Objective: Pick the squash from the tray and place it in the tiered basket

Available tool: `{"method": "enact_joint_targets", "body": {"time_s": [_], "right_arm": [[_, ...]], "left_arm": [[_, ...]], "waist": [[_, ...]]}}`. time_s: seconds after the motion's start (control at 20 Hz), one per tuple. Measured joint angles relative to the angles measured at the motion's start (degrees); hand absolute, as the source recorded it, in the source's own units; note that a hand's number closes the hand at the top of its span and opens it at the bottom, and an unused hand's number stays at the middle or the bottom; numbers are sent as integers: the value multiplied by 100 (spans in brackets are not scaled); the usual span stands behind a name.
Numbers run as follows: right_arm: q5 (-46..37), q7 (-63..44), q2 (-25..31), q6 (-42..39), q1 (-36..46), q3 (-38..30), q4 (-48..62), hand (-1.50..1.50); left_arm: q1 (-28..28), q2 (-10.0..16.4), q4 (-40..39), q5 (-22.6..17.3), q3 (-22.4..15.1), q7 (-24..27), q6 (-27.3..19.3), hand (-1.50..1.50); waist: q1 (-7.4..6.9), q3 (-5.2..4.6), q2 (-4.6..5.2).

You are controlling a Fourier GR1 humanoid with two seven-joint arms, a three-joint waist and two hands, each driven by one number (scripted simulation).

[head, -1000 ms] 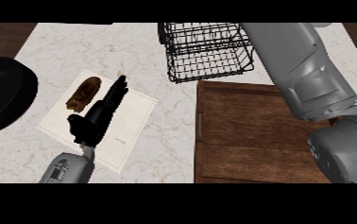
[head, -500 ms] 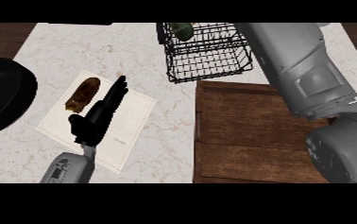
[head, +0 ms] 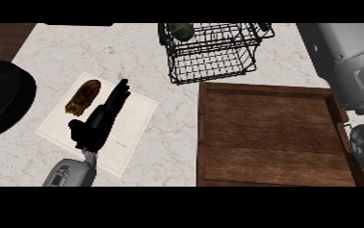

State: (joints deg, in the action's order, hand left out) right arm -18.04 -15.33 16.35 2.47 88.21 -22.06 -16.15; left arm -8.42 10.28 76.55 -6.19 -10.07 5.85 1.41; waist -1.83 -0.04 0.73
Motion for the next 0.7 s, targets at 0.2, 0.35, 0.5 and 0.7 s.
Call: {"method": "enact_joint_targets", "body": {"time_s": [0.2, 0.35, 0.5, 0.7], "right_arm": [[116, 264, 598, 311, -195, -240, -136, -150], [361, 602, 1125, 135, -475, -539, -181, -150], [607, 1015, 1605, -197, -863, -821, -152, -150], [769, 1291, 2366, -927, -1264, -1007, -39, -150]], "left_arm": [[36, 43, 60, -15, 30, -28, 43, 0], [51, 28, 89, 11, 28, -31, 23, 0], [6, 7, 116, 22, 33, -79, 11, 0], [-14, 72, 102, -30, 121, -51, 103, 0]], "waist": [[-3, 4, 8], [5, 7, 18], [6, 12, 30], [9, 15, 34]]}}
